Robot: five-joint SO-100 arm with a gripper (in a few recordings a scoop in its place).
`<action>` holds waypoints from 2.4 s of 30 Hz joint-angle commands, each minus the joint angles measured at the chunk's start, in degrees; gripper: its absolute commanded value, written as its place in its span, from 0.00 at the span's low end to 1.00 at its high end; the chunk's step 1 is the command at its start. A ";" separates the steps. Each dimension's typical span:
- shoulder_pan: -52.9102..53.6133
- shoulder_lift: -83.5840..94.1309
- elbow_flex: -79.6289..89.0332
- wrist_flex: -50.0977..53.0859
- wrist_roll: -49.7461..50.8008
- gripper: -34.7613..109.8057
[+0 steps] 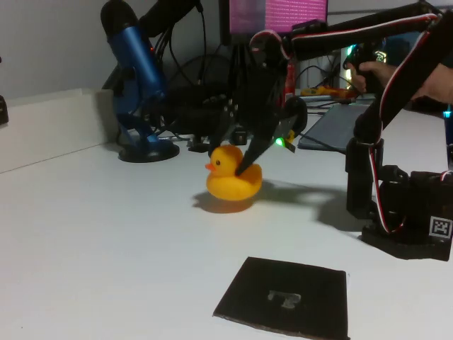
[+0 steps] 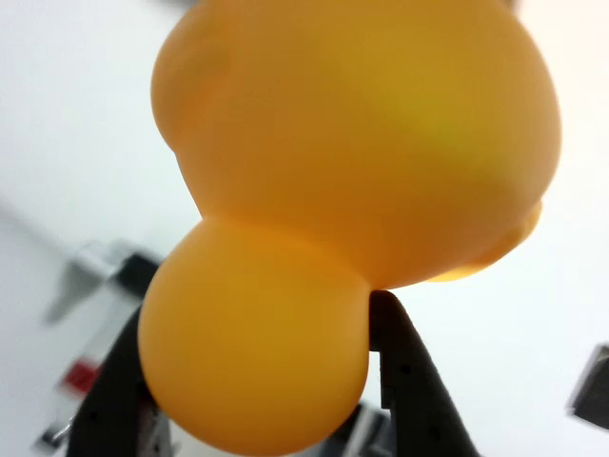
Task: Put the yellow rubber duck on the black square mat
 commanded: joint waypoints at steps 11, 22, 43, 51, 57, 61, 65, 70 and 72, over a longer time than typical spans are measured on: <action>-0.44 22.94 -0.79 0.26 0.53 0.34; -1.14 32.78 -0.88 0.26 0.26 0.34; -31.64 32.78 -0.18 0.35 0.18 0.34; -45.18 31.90 0.00 8.09 0.18 0.34; -49.75 31.90 0.00 16.26 0.18 0.34; -53.44 31.82 1.05 17.75 0.18 0.34; -58.18 31.82 5.19 17.14 0.09 0.34; -60.56 31.73 5.89 17.14 0.09 0.34; -61.44 31.73 5.89 17.14 0.09 0.34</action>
